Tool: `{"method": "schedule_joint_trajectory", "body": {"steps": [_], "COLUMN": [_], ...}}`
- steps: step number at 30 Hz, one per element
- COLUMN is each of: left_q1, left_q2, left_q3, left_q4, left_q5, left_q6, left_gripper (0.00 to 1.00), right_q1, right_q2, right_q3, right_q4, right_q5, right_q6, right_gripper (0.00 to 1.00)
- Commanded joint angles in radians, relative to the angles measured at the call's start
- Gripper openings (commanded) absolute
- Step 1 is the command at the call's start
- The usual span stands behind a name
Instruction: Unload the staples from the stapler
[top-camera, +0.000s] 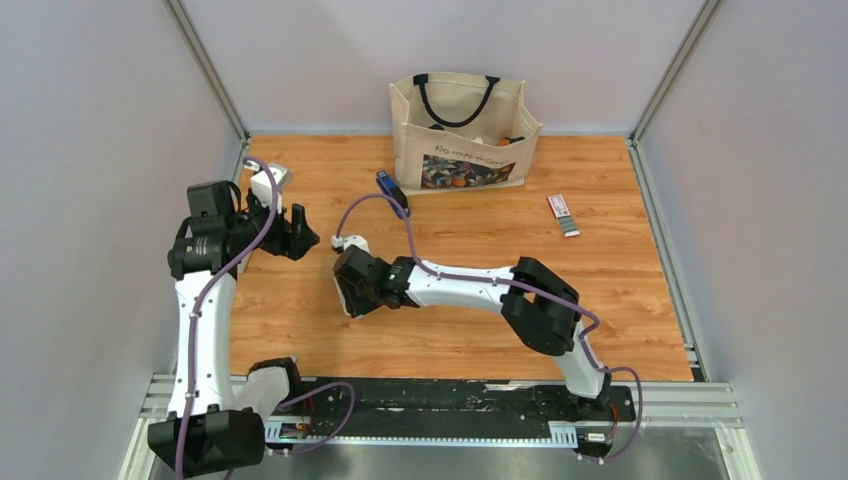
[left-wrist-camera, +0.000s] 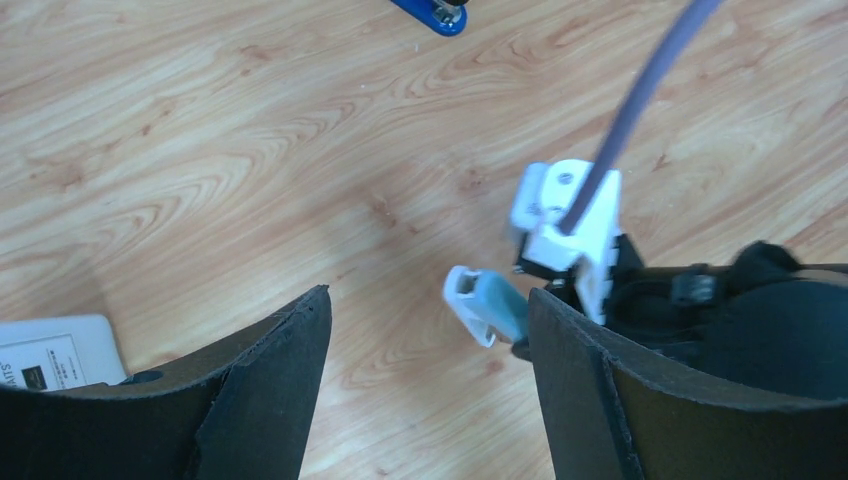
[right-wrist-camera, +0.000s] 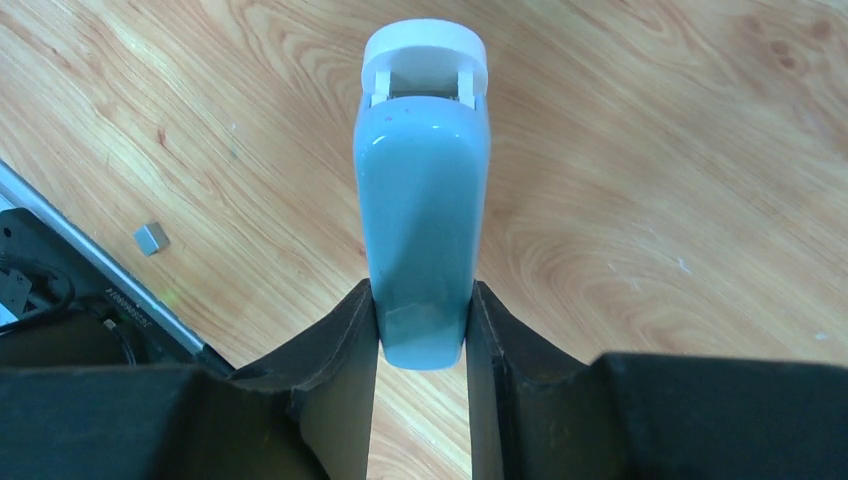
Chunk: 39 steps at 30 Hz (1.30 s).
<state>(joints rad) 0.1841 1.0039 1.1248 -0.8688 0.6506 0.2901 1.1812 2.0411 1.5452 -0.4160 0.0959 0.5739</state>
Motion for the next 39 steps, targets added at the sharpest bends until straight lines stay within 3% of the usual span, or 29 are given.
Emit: {"method": "schedule_joint_trajectory", "body": {"steps": [1, 4, 7, 12, 13, 15, 16, 19, 28, 32, 37, 39], "left_q1": [0.005, 0.005, 0.005, 0.006, 0.005, 0.018, 0.023, 0.040, 0.049, 0.051, 0.051, 0.049], "left_q2": [-0.051, -0.059, -0.050, -0.034, -0.033, -0.021, -0.014, 0.021, 0.062, 0.071, 0.123, 0.133], "left_q3": [0.020, 0.015, 0.030, 0.041, 0.046, 0.055, 0.062, 0.089, 0.093, 0.093, 0.124, 0.122], "left_q4": [0.024, 0.016, -0.006, -0.010, -0.009, 0.002, 0.004, 0.005, -0.024, -0.058, -0.140, -0.151], "left_q5": [-0.005, -0.002, 0.006, -0.008, -0.014, -0.022, -0.022, -0.025, -0.023, -0.029, -0.014, -0.011], "left_q6": [-0.094, -0.109, -0.123, -0.140, -0.149, -0.178, -0.192, -0.227, -0.217, -0.180, -0.132, -0.123], "left_gripper": [0.80, 0.81, 0.82, 0.82, 0.82, 0.82, 0.82, 0.82, 0.83, 0.84, 0.84, 0.84], "right_q1": [-0.002, -0.003, -0.002, -0.003, -0.003, -0.005, -0.006, -0.017, -0.097, -0.196, -0.248, -0.270], "right_q2": [0.066, 0.132, 0.192, 0.243, 0.249, 0.248, 0.240, 0.209, 0.025, -0.022, 0.080, 0.163], "right_q3": [0.156, 0.239, 0.322, 0.389, 0.401, 0.414, 0.411, 0.400, 0.264, 0.240, 0.378, 0.513], "right_q4": [-0.072, -0.127, -0.179, -0.202, -0.208, -0.213, -0.204, -0.193, -0.116, -0.070, -0.101, -0.179], "right_q5": [-0.021, -0.022, -0.028, -0.012, -0.005, -0.001, -0.007, -0.015, 0.045, 0.141, 0.315, 0.358], "right_q6": [-0.037, -0.040, -0.043, -0.042, -0.045, -0.051, -0.057, -0.066, -0.132, -0.198, -0.383, -0.417], "right_gripper": [0.00, 0.03, 0.20, 0.38, 0.43, 0.65, 0.68, 0.73, 0.74, 0.83, 1.00, 1.00]}}
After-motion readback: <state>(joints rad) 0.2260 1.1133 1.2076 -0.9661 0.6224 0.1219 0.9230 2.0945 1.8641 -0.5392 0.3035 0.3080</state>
